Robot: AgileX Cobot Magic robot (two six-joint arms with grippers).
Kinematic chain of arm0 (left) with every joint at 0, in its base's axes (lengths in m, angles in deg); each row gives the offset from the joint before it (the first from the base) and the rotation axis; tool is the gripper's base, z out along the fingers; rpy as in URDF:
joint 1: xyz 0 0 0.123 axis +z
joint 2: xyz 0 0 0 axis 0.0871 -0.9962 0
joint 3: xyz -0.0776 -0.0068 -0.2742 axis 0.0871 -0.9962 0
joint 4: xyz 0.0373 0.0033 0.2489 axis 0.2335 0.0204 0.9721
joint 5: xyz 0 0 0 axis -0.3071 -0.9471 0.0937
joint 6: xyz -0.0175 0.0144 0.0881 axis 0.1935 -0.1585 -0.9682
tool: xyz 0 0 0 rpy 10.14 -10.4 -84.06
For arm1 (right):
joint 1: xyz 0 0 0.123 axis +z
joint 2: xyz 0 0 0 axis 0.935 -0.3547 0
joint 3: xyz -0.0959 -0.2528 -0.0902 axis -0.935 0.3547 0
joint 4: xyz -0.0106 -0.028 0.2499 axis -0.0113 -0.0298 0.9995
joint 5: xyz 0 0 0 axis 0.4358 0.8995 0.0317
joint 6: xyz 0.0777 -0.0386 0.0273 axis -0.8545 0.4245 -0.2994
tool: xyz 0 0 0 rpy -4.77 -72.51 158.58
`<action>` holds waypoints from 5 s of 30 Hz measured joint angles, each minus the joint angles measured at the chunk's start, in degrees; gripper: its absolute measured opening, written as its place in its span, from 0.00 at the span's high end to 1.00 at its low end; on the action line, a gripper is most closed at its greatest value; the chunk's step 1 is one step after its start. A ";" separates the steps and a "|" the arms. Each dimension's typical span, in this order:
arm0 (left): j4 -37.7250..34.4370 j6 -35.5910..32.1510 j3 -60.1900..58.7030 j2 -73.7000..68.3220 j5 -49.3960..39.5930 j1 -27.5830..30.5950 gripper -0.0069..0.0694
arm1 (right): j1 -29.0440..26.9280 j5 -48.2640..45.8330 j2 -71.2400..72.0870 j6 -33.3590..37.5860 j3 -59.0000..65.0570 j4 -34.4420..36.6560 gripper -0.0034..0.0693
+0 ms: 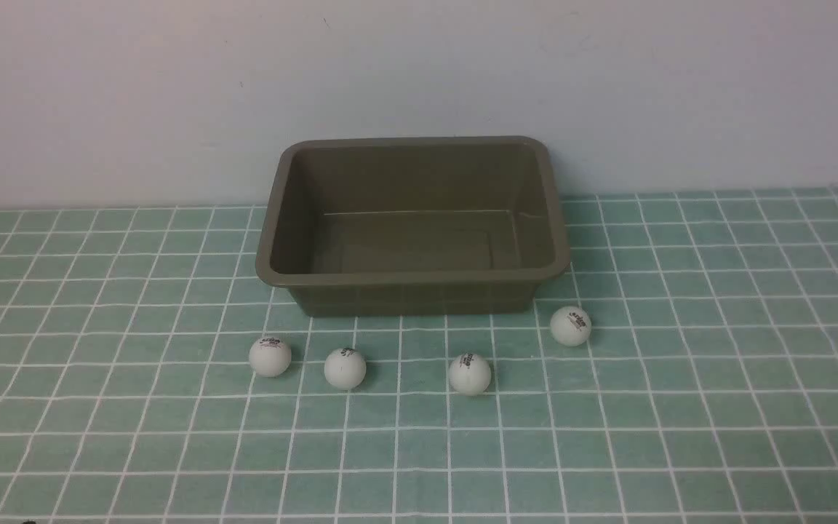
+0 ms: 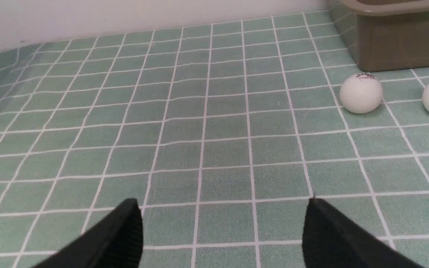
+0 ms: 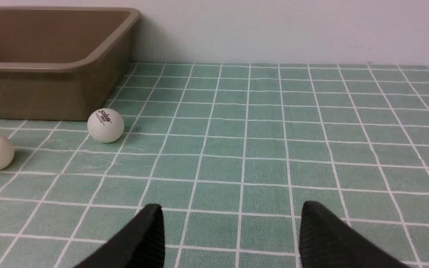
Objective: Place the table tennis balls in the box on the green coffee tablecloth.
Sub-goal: 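Reach for and grasp a ping pong ball on the table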
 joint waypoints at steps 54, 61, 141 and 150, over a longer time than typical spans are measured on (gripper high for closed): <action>0.00 0.00 0.00 0.00 0.00 0.00 0.23 | 0.00 0.07 0.00 -0.23 0.00 0.00 0.34; 0.00 0.00 0.00 0.00 0.00 0.00 0.23 | 0.00 1.05 0.00 -0.56 0.11 0.00 0.34; 0.00 0.00 0.00 0.00 0.00 0.00 0.23 | 0.00 -25.70 -0.59 -2.31 -36.82 7.99 0.34; 0.00 0.00 0.00 0.00 0.00 0.00 0.23 | 0.00 -25.70 -0.59 -2.31 -36.82 7.99 0.34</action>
